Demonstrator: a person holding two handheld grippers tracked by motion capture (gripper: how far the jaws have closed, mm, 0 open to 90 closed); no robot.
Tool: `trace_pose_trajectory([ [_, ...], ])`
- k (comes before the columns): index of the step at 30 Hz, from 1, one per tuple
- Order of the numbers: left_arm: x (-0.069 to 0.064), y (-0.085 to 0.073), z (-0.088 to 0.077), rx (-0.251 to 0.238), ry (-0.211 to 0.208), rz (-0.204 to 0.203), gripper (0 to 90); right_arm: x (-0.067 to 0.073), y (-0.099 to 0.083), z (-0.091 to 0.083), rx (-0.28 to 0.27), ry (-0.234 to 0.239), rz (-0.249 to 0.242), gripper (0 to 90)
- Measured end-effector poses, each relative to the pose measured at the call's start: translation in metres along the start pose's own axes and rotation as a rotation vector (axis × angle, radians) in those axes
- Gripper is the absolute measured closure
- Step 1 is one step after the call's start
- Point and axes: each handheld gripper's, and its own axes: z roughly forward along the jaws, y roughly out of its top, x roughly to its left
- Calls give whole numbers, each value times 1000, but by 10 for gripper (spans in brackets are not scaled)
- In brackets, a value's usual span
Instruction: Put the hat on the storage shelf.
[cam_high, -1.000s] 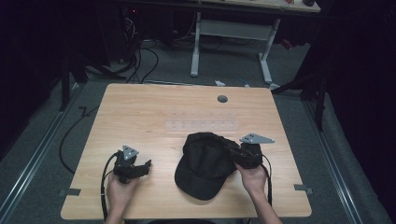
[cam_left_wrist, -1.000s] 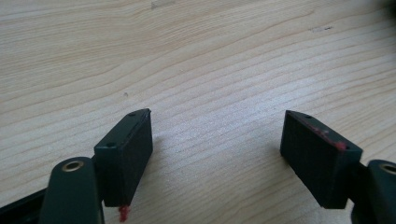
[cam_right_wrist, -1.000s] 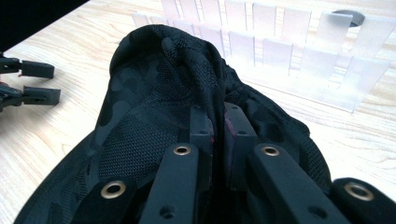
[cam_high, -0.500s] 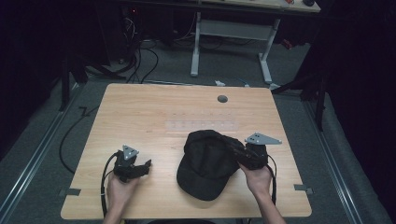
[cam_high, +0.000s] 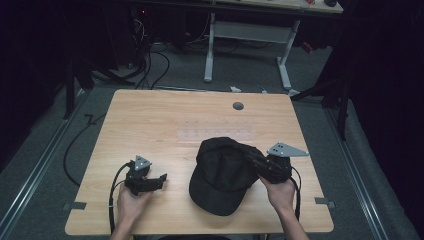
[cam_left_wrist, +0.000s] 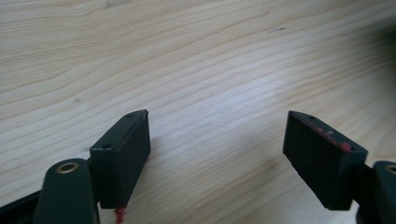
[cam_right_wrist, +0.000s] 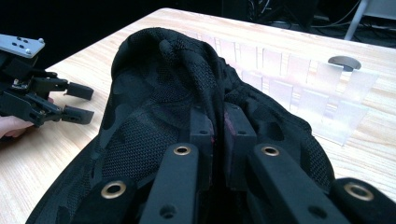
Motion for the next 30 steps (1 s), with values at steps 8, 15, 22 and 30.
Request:
trace_pose_trajectory([
  [8,-16,15,-9,-34,-142,32,227,1,0,0,-9,16,-12,842],
  [15,-32,33,-16,-52,-261,71,211,2,1,1,-18,30,-16,842],
  [22,-46,44,-11,1,-337,113,197,2,5,2,-20,49,-31,842],
  [30,-53,51,-7,28,-400,125,191,5,12,6,-25,74,-68,841],
])
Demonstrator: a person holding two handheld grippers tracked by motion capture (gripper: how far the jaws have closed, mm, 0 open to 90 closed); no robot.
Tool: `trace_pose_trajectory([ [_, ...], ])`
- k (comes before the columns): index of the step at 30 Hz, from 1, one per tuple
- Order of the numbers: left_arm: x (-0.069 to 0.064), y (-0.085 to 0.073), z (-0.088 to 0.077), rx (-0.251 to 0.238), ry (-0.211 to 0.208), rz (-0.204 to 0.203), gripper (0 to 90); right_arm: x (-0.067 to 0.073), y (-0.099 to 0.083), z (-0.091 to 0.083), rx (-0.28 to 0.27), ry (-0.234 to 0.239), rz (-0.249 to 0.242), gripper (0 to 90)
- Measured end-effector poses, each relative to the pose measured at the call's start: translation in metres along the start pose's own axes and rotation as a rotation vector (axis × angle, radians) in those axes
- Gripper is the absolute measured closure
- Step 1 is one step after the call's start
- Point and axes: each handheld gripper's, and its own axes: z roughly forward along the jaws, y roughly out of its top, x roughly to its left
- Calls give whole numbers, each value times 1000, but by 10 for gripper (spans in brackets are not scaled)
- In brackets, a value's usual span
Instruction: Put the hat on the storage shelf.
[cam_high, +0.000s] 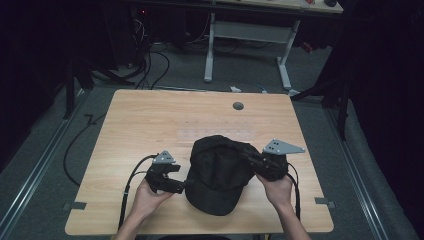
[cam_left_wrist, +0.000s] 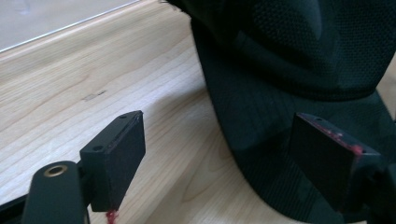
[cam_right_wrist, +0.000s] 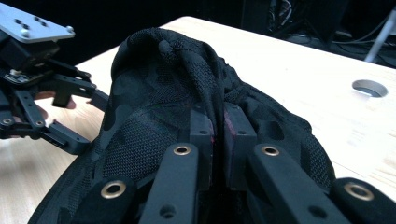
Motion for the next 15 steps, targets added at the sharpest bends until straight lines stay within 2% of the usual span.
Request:
trace_pose_trajectory([
  [7,0,3,1,5,-47,-11,191,2,3,4,-16,41,-10,841],
  [15,0,3,2,18,-81,-10,190,5,8,7,-38,81,-31,840],
])
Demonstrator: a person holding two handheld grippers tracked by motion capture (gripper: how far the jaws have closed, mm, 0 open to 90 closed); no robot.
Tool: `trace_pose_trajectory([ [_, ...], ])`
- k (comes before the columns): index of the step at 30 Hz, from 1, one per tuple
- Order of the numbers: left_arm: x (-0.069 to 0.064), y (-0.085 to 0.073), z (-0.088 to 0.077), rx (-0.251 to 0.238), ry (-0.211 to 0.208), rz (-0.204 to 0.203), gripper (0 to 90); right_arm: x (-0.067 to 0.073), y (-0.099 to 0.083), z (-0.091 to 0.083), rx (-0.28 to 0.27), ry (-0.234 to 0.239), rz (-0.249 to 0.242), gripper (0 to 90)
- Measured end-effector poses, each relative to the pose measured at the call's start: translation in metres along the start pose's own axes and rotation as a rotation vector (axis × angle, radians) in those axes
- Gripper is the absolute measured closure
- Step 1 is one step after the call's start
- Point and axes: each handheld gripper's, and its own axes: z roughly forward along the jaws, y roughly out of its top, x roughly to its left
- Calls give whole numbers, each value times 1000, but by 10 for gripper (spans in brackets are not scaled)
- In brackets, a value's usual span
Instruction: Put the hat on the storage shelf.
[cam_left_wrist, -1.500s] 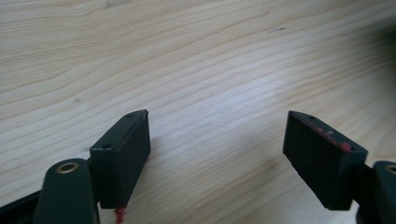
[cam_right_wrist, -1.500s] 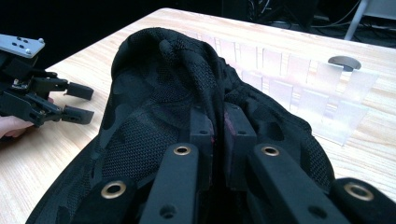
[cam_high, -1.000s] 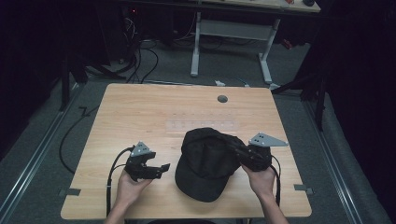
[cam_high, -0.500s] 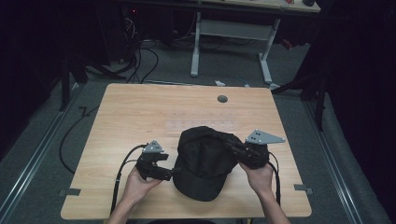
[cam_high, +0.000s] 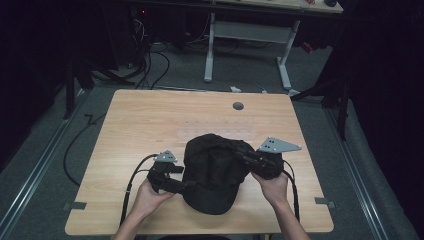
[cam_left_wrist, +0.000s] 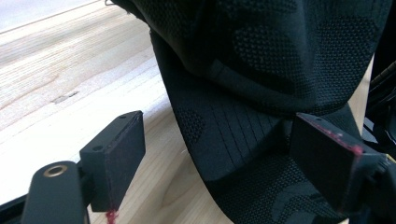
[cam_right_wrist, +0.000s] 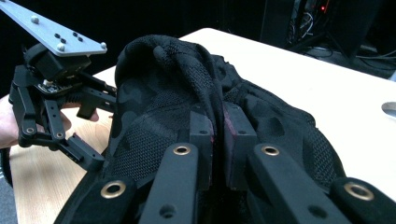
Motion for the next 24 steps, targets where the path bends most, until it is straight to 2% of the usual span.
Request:
trace_pose_trajectory([
  [3,0,0,0,1,-13,-1,196,0,2,1,-7,11,-4,840],
  [9,0,1,1,-4,-63,-8,218,0,5,3,-23,35,-1,840],
  [17,-2,2,-1,-3,-86,-3,257,2,6,8,-23,50,-17,840],
  [24,-3,2,-8,-34,-109,6,382,-2,7,4,-43,37,-17,839],
])
